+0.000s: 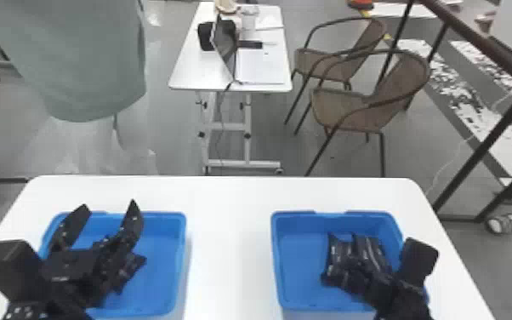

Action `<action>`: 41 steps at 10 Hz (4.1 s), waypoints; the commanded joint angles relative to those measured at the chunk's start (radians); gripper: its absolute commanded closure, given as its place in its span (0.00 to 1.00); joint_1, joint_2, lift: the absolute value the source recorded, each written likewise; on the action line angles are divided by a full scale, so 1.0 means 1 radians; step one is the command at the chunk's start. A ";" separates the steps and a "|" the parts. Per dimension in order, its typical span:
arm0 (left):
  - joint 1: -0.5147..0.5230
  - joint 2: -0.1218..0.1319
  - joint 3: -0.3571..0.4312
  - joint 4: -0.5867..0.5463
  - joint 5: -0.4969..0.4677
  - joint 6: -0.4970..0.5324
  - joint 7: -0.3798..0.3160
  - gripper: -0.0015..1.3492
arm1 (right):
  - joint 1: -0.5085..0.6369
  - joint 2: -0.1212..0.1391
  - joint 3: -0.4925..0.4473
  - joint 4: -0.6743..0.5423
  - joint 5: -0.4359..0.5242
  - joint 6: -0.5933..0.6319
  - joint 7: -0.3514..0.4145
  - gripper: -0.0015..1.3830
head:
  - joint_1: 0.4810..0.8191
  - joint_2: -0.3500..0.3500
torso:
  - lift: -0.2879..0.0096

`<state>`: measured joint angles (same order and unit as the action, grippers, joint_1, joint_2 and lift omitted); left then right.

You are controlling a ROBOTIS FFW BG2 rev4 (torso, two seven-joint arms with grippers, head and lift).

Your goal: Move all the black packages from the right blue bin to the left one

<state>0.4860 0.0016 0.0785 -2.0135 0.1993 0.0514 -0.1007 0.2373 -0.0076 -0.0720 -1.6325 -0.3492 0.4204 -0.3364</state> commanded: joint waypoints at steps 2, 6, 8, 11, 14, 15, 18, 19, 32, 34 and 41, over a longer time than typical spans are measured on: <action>-0.001 0.005 0.000 0.001 0.003 -0.007 0.001 0.22 | -0.001 0.000 -0.005 0.020 -0.016 0.000 -0.024 0.15 | 0.63 0.41 | 0.83; -0.003 0.006 0.000 0.012 0.012 -0.027 -0.001 0.22 | -0.006 -0.012 -0.011 0.049 -0.091 0.001 -0.039 0.57 | 0.63 0.40 | 0.83; -0.001 0.005 -0.005 0.018 0.015 -0.031 -0.001 0.22 | 0.008 -0.011 -0.002 0.026 -0.105 -0.020 -0.039 0.82 | 0.63 0.40 | 0.83; -0.003 0.006 -0.009 0.022 0.017 -0.041 -0.001 0.22 | 0.033 -0.015 0.020 -0.064 -0.166 -0.042 -0.038 0.88 | 0.63 0.41 | 0.83; -0.020 0.005 -0.005 0.021 0.043 -0.025 0.003 0.22 | 0.079 -0.077 0.055 -0.244 -0.298 0.051 0.099 0.88 | 0.63 0.46 | 0.83; -0.035 0.005 0.003 0.019 0.100 0.015 0.003 0.21 | 0.059 -0.103 0.058 -0.283 -0.304 0.124 0.185 0.88 | 0.63 0.51 | 0.83; -0.086 0.046 -0.009 0.018 0.269 0.113 0.003 0.21 | -0.121 -0.124 0.143 -0.244 -0.258 0.241 0.416 0.88 | 0.63 0.65 | 0.83; -0.106 0.066 -0.028 0.019 0.276 0.119 0.003 0.20 | -0.190 -0.124 0.195 -0.207 -0.215 0.245 0.488 0.88 | 0.63 0.67 | 0.83; -0.245 0.097 -0.120 0.064 0.424 0.274 -0.070 0.95 | -0.532 -0.146 0.518 0.128 -0.182 0.159 0.932 0.88 | 0.63 0.82 | 0.83; -0.230 0.090 -0.117 0.061 0.387 0.231 -0.062 0.91 | -0.530 -0.147 0.518 0.129 -0.186 0.159 0.932 0.88 | 0.63 0.84 | 0.83; -0.142 0.072 -0.062 0.059 0.114 0.002 0.019 0.91 | -0.366 -0.117 0.325 0.011 0.026 0.043 0.942 0.10 | 0.63 0.87 | 0.83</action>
<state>0.3221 0.0791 0.0077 -1.9545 0.3599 0.0901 -0.0816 -0.1699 -0.1339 0.2983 -1.5845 -0.3842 0.4902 0.6029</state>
